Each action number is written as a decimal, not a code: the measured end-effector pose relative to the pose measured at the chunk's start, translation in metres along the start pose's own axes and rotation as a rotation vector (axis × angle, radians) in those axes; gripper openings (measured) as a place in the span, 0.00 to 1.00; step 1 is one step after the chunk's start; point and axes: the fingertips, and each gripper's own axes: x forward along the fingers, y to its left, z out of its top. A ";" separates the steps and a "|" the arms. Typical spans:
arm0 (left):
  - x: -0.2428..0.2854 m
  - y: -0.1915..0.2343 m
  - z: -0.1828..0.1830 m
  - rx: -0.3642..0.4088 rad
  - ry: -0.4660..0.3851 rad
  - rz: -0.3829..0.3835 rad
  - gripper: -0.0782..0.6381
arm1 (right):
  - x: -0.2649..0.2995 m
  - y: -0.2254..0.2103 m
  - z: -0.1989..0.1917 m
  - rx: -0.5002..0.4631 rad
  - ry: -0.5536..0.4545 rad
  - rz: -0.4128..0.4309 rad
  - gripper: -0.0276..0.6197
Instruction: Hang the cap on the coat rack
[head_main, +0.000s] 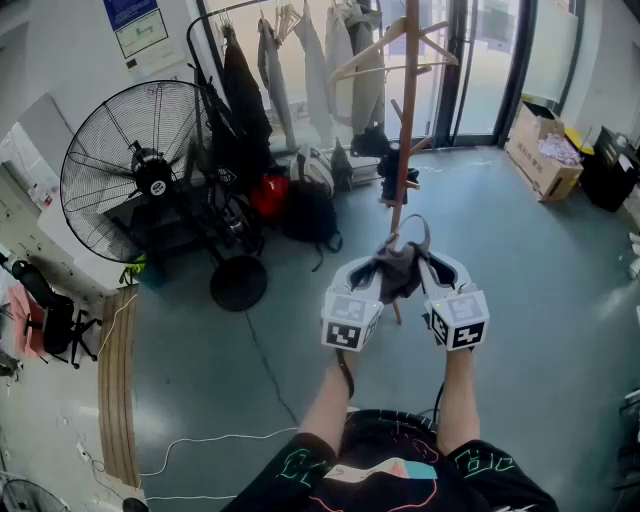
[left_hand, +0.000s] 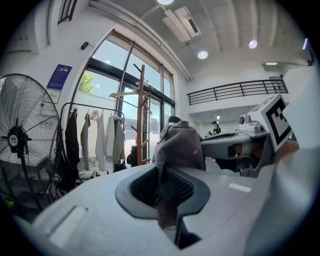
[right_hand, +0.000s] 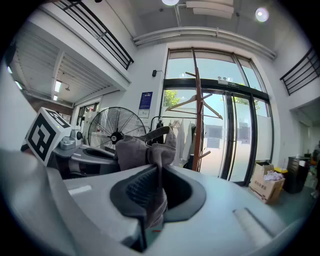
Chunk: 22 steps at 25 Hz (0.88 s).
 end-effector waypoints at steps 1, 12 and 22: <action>0.003 -0.002 -0.001 0.001 0.000 -0.002 0.16 | 0.000 -0.003 -0.001 -0.001 0.001 0.000 0.09; 0.030 -0.027 -0.008 0.002 0.026 -0.019 0.16 | -0.007 -0.039 -0.012 0.025 -0.005 -0.010 0.09; 0.046 -0.011 -0.035 -0.005 0.099 0.010 0.16 | 0.024 -0.041 -0.046 0.080 0.045 0.038 0.10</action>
